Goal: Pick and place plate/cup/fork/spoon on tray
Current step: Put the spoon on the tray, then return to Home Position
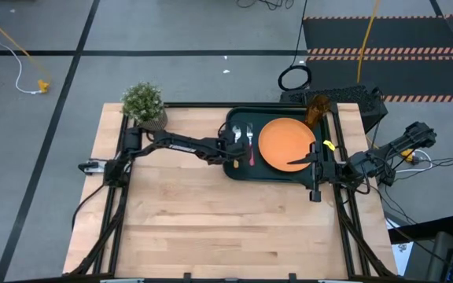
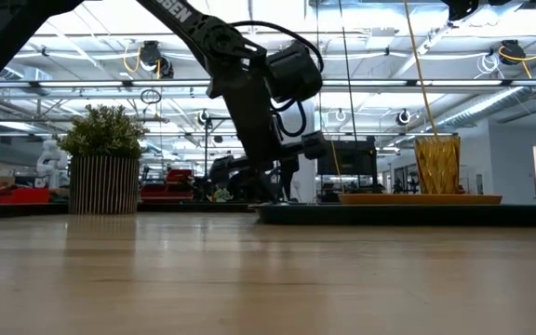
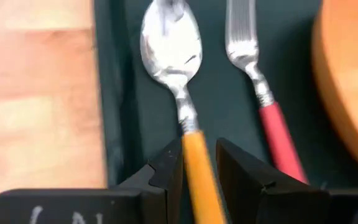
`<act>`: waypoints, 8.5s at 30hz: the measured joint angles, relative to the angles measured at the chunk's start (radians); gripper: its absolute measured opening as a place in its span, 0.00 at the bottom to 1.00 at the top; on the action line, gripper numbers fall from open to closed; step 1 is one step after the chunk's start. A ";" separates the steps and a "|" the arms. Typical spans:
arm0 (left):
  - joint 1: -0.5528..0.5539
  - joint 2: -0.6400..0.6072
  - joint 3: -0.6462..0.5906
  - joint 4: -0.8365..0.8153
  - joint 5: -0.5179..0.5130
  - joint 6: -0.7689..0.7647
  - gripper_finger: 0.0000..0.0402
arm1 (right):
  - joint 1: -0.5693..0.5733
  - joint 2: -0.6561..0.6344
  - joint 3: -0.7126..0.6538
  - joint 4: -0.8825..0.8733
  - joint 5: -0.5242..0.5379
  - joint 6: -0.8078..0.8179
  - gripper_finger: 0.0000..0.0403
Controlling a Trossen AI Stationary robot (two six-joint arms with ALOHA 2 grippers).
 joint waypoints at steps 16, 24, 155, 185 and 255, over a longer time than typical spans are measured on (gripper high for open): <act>0.042 0.064 0.000 0.076 -0.017 0.056 0.25 | 0.000 0.000 0.000 0.006 0.000 0.000 0.48; 0.051 0.065 0.000 0.146 -0.021 0.091 0.25 | 0.000 0.000 0.000 0.006 0.000 -0.002 0.48; -0.041 -0.726 -1.094 1.355 0.511 1.154 0.04 | -0.352 -0.558 -0.433 -0.157 -0.527 0.226 0.00; -0.008 -0.843 -1.450 1.656 0.556 1.020 0.01 | -0.446 -0.558 -0.447 -0.178 -0.525 0.263 0.00; -0.089 -2.035 -1.452 0.411 0.507 1.242 0.04 | -0.446 -0.547 -0.447 -0.179 -0.524 0.263 0.00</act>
